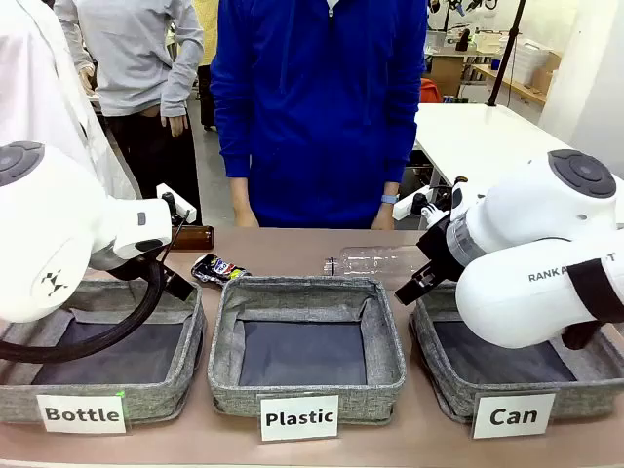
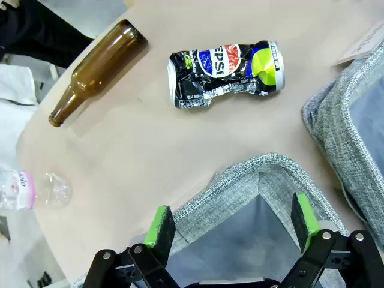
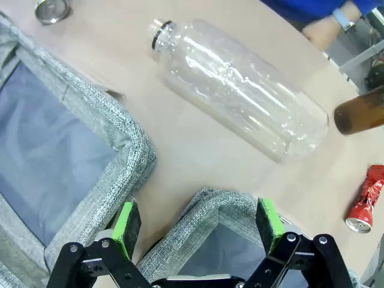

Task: Sort the can waste into the basket.
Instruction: Pick up the can waste from the table and place it in the right Fabric basket.

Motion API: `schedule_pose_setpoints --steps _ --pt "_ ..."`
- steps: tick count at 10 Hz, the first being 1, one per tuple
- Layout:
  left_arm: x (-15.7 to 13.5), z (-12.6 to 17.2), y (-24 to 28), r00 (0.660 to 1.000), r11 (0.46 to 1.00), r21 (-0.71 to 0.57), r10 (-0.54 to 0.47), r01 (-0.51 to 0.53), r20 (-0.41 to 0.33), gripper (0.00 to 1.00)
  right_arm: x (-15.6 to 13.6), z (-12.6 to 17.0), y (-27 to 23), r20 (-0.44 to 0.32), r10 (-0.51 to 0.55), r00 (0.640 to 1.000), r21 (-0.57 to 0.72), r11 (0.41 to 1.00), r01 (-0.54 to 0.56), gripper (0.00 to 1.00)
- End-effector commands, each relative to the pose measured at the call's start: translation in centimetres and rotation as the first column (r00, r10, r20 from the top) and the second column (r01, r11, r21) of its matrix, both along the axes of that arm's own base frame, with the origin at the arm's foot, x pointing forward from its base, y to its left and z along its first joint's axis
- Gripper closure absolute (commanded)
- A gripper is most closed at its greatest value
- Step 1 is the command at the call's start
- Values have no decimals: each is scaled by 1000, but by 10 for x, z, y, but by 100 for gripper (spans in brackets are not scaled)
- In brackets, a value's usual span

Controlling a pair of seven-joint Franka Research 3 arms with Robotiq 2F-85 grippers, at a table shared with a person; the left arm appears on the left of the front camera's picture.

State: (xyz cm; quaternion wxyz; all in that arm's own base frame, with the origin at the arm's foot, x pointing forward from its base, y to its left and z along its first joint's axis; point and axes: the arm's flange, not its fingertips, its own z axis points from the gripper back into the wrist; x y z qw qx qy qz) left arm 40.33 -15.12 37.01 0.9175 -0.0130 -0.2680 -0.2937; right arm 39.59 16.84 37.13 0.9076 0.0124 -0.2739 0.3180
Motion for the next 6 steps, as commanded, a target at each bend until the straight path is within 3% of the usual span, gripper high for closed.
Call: schedule_pose_setpoints --steps 1,6 --pt "0 0 0 1000 1000 0 0 0 0 0 0 0 0 0 0 1000 0 1000 0 0" --pt "0 0 0 1000 1000 0 0 0 0 0 0 0 0 0 0 1000 0 1000 0 0"
